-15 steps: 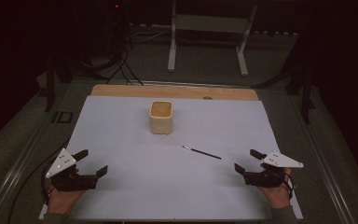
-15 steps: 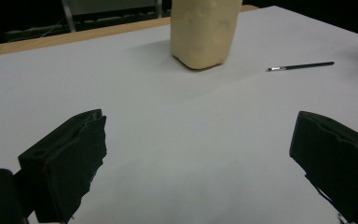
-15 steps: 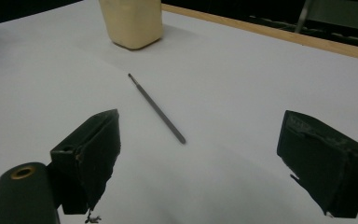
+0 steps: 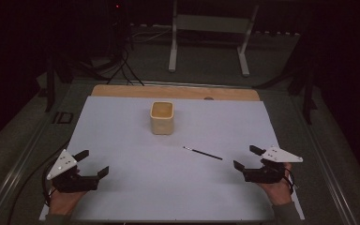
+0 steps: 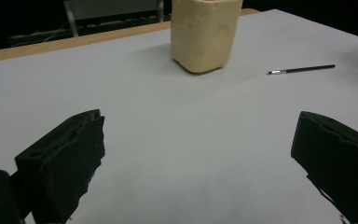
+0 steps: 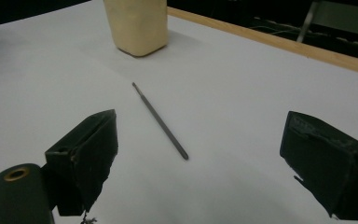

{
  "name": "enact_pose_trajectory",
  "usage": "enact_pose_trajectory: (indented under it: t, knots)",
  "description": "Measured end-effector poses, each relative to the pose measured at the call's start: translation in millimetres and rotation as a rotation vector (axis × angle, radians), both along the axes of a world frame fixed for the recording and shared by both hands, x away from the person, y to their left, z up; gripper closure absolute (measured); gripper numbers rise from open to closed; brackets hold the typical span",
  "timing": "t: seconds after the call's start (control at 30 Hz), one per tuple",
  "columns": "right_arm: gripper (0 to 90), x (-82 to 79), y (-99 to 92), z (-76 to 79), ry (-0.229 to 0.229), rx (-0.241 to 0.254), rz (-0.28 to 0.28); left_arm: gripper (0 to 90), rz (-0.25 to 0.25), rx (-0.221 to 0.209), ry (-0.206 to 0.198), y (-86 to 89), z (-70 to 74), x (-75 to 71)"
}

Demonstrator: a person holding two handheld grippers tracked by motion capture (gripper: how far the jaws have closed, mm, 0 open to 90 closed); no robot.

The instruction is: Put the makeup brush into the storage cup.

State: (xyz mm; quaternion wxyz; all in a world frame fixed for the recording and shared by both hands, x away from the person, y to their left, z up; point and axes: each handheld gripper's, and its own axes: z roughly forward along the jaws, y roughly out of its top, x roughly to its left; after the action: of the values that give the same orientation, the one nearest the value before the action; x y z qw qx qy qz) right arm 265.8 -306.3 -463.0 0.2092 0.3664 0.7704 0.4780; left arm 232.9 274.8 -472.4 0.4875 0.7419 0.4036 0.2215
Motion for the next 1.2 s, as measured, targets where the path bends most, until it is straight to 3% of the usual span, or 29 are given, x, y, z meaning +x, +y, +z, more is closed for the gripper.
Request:
enact_pose_trajectory:
  t: [0.5,1.2]
  knots:
    - [11.4,20.7,13.1,25.1,-0.036,-0.027,0.053,2.5,0.004,-0.005,0.003,0.4,-0.4,0.1]
    - [12.6,47.1,27.2,40.3,-0.032,-0.042,0.110,2.3,0.006,0.004,0.007,-0.3,-1.4,1.2]
